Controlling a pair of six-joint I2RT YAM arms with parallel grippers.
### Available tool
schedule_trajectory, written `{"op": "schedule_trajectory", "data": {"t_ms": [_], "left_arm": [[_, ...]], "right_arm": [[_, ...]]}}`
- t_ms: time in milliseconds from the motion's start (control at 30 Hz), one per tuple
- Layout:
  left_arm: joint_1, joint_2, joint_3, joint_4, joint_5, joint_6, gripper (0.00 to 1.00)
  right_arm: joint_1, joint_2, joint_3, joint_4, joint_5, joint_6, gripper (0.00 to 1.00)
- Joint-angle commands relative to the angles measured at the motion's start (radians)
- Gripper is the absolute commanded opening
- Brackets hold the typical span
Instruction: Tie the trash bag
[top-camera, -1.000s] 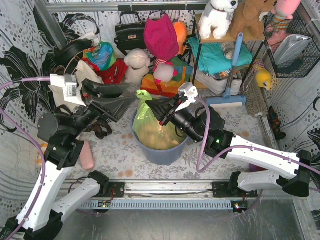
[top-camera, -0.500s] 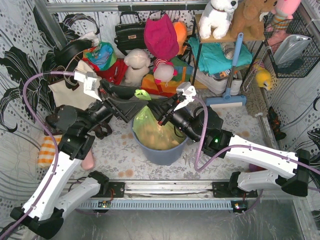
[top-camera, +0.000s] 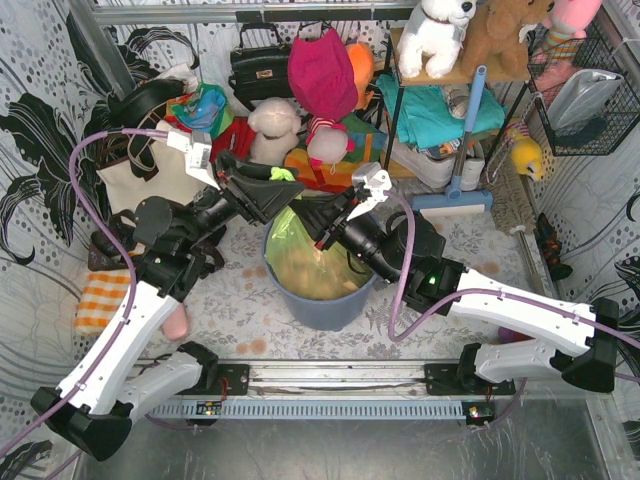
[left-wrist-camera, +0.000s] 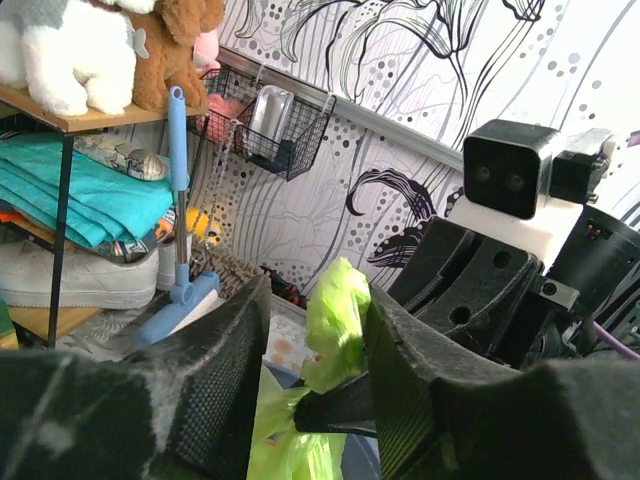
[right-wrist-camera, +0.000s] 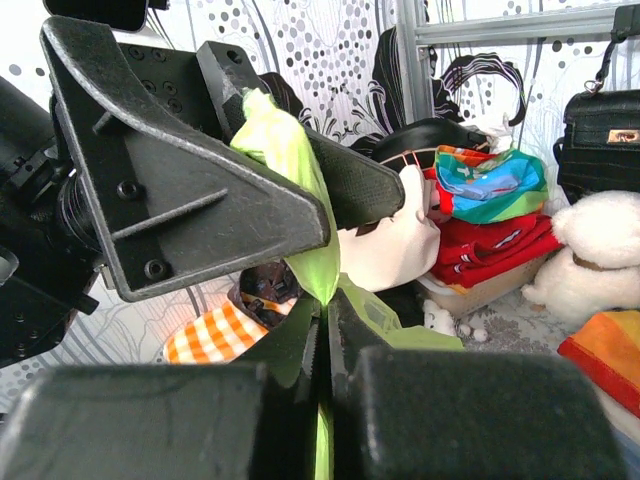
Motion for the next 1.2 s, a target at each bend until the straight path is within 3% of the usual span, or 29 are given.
{"op": "schedule_trajectory", "data": {"t_ms": [0,100,433,533,633,733,900,1167], "left_arm": [[-0.003,-0.002,0.023,0.08,0.002,0.023,0.46],[-0.003,0.002,0.031,0.069,0.004,0.031,0.32],[-0.003,0.035,0.072,0.071,0.004,0.022,0.0],[-0.002,0.041,0.067,0.068,-0.011,0.019,0.0],[-0.002,0.039,0.057,0.068,-0.019,0.018,0.0],[-0.002,0.042,0.053,0.066,-0.024,0.019,0.0],[-0.002,0.044,0.057,0.061,-0.024,0.02,0.0],[-0.002,0.056,0.067,0.051,-0.018,0.022,0.0]], "right_arm": [[0.001,0.005,0.043,0.018,-0.014,0.017,0.0],[0.001,0.004,0.043,0.017,-0.018,0.017,0.0],[0.001,-0.016,0.032,-0.012,-0.021,0.028,0.0],[0.002,-0.035,0.04,-0.048,-0.019,0.035,0.02],[0.001,-0.064,0.052,-0.114,0.002,0.079,0.24],[0.001,-0.086,0.073,-0.206,0.007,0.166,0.33],[0.001,-0.083,0.099,-0.353,-0.042,0.378,0.38],[0.003,-0.038,0.096,-0.332,-0.154,0.59,0.36]]}}
